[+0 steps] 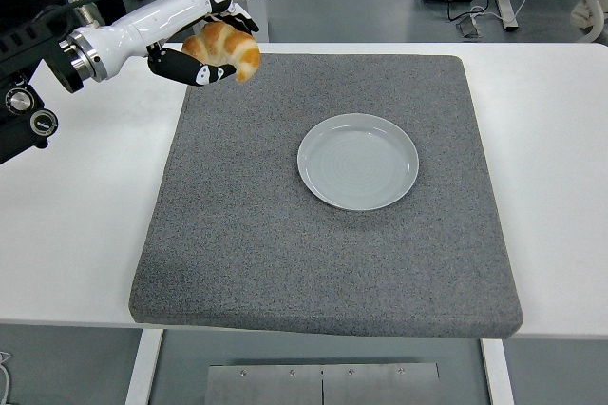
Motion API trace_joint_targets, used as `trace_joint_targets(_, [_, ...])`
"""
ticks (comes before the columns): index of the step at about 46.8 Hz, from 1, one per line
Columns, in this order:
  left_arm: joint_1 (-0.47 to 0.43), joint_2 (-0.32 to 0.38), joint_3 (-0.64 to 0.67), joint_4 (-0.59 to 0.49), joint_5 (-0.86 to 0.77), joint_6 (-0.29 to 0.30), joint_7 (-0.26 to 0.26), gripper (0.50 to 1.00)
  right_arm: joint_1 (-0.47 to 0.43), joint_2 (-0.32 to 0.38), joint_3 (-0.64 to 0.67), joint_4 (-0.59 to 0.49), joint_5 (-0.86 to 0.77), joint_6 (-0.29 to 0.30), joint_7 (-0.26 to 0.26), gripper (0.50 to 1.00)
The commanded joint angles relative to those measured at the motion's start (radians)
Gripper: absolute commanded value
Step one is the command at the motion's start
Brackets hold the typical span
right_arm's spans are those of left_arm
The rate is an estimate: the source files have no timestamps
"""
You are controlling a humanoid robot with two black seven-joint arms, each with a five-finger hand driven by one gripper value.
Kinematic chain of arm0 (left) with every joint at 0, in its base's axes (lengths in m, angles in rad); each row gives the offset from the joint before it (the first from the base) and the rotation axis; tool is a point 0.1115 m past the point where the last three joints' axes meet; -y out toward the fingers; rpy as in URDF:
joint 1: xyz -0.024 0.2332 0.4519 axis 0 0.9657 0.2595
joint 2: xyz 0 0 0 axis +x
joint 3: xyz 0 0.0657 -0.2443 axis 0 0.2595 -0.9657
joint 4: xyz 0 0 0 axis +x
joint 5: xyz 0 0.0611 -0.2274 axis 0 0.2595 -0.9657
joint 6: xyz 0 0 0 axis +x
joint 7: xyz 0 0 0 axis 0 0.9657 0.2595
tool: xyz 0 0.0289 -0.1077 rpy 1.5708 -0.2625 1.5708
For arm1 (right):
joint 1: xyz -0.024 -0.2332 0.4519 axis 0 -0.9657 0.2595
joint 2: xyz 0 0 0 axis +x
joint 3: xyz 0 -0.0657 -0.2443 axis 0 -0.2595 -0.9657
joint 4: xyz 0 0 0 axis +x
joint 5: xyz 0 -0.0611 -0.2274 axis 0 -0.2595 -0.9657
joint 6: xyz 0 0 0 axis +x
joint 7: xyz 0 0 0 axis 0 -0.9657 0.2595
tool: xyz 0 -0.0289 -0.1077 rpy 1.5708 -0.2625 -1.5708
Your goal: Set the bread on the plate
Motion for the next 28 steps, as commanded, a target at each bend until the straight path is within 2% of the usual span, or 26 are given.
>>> trace_joint_targets(1, [-0.001, -0.004, -0.03, 0.01, 0.0, -0.023, -0.001, 0.631, 0.0, 0.0, 0.0, 0.0, 0.0, -0.001, 0.0, 1.0])
trace_joint_targets(18, [-0.027, -0.041, -0.049, 0.03, 0.002, -0.044, 0.0, 0.642, 0.0, 0.0, 0.0, 0.0, 0.0, 0.0, 0.0, 1.0])
trace_joint_targets(28, [-0.027, -0.113, -0.04, 0.073, 0.006, -0.044, 0.0, 0.645, 0.0, 0.0, 0.0, 0.0, 0.0, 0.0, 0.0, 1.0])
